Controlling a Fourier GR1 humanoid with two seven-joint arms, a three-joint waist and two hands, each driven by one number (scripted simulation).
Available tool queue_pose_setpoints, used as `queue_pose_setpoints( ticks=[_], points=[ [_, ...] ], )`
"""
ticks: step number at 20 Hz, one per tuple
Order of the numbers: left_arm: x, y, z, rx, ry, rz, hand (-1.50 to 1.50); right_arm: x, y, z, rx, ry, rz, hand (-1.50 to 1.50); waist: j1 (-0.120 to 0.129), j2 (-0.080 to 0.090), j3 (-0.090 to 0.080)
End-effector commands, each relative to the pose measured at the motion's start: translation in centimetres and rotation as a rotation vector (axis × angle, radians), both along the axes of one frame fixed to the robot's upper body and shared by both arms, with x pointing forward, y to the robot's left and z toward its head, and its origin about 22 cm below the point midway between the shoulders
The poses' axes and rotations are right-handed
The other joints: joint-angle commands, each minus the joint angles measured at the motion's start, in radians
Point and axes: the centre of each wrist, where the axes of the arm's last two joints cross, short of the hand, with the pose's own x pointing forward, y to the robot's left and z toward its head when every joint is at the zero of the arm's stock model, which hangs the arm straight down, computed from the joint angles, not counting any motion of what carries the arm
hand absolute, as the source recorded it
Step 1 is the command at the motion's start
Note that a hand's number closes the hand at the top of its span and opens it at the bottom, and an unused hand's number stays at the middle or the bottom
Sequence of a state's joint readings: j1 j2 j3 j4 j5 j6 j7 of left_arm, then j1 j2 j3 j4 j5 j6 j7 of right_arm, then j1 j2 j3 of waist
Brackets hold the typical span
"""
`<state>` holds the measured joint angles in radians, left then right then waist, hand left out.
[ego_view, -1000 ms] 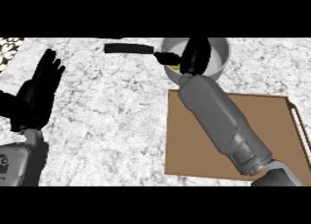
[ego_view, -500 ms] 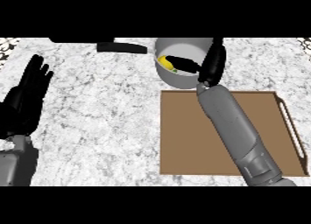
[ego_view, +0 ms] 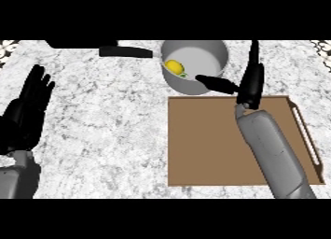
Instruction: Pick the lemon from the tray and place it in the pot
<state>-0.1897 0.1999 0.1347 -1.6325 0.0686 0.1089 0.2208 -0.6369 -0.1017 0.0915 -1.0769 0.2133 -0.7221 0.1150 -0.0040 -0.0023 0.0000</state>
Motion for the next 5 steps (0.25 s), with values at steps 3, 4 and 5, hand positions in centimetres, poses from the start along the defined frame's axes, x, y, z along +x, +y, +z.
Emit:
queue_pose_setpoints(
  ticks=[3,4,5],
  points=[
    [1.8,-1.1,1.4,0.011,-0.005,-0.003,0.00,-0.7,-3.0,1.1,0.000,0.004,0.022,-1.50,0.002,0.002,0.000],
    [0.0,-1.6,0.5,-0.019,-0.004,0.000,0.00,-1.1,-2.5,1.7,-0.008,0.009,0.003,-1.50,0.004,0.001,0.000],
    [0.1,0.7,0.4,0.000,-0.005,0.002,0.00,-2.3,-3.2,-0.1,0.004,0.016,0.011,-1.50,0.004,0.001,0.000]
  ],
)
